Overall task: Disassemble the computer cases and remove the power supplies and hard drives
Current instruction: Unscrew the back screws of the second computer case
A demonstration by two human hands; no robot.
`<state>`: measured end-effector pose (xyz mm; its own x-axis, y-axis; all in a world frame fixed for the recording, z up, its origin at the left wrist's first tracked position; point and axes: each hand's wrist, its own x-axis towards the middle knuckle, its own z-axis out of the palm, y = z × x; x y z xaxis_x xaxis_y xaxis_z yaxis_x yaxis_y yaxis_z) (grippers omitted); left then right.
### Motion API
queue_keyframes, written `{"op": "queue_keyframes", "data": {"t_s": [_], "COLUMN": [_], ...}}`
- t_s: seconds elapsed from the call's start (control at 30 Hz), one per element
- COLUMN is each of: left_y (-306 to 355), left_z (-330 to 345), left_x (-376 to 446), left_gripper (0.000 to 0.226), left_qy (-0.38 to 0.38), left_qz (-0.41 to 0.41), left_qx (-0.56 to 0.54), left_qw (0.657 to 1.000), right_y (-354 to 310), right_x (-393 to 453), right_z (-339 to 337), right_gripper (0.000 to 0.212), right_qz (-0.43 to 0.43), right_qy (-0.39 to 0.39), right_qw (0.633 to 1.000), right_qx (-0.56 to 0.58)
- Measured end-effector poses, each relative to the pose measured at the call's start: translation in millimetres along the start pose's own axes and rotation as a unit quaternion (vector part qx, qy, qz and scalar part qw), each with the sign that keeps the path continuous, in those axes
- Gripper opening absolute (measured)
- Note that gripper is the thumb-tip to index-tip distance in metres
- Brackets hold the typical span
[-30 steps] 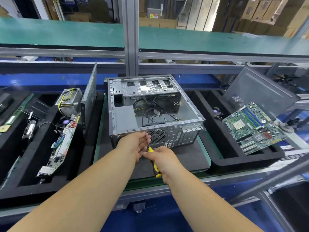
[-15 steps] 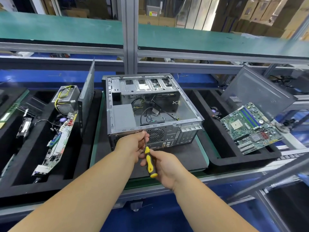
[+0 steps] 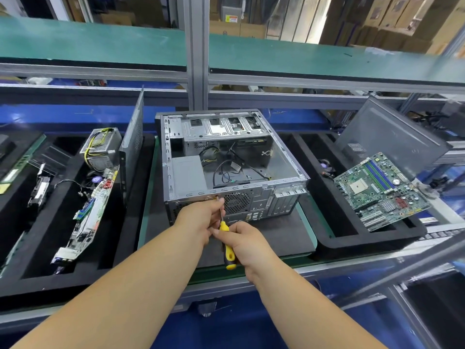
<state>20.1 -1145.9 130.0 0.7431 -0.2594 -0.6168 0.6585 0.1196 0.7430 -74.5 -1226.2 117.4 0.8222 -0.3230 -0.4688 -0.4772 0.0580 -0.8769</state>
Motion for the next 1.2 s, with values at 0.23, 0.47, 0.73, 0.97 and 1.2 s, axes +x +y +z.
{"op": "queue_keyframes", "data": {"t_s": [0.23, 0.47, 0.73, 0.97, 1.2], "left_y": [-1, 1, 22, 58, 62], "left_z": [-1, 2, -5, -29, -30], "left_x": [-1, -10, -20, -1, 28], "left_gripper": [0.017, 0.009, 0.026, 0.039, 0.046], "left_qy": [0.010, 0.019, 0.019, 0.009, -0.117], "left_qz": [0.037, 0.014, 0.120, 0.418, 0.389], "left_qx": [0.023, 0.015, 0.322, 0.670, 0.738], "left_qw": [0.999, 1.000, 0.939, 0.613, 0.539], "right_y": [-6, -4, 2, 4, 3], "right_x": [-3, -8, -1, -7, -13], "right_z": [-3, -12, -6, 0, 4], "right_gripper": [0.030, 0.028, 0.015, 0.015, 0.019], "right_qz": [0.035, 0.050, 0.043, 0.050, 0.059], "right_qy": [-0.053, -0.118, -0.072, -0.051, -0.026], "right_qw": [0.998, 0.988, 0.993, 0.991, 0.982], "right_qx": [-0.005, 0.084, 0.082, 0.114, 0.179]}}
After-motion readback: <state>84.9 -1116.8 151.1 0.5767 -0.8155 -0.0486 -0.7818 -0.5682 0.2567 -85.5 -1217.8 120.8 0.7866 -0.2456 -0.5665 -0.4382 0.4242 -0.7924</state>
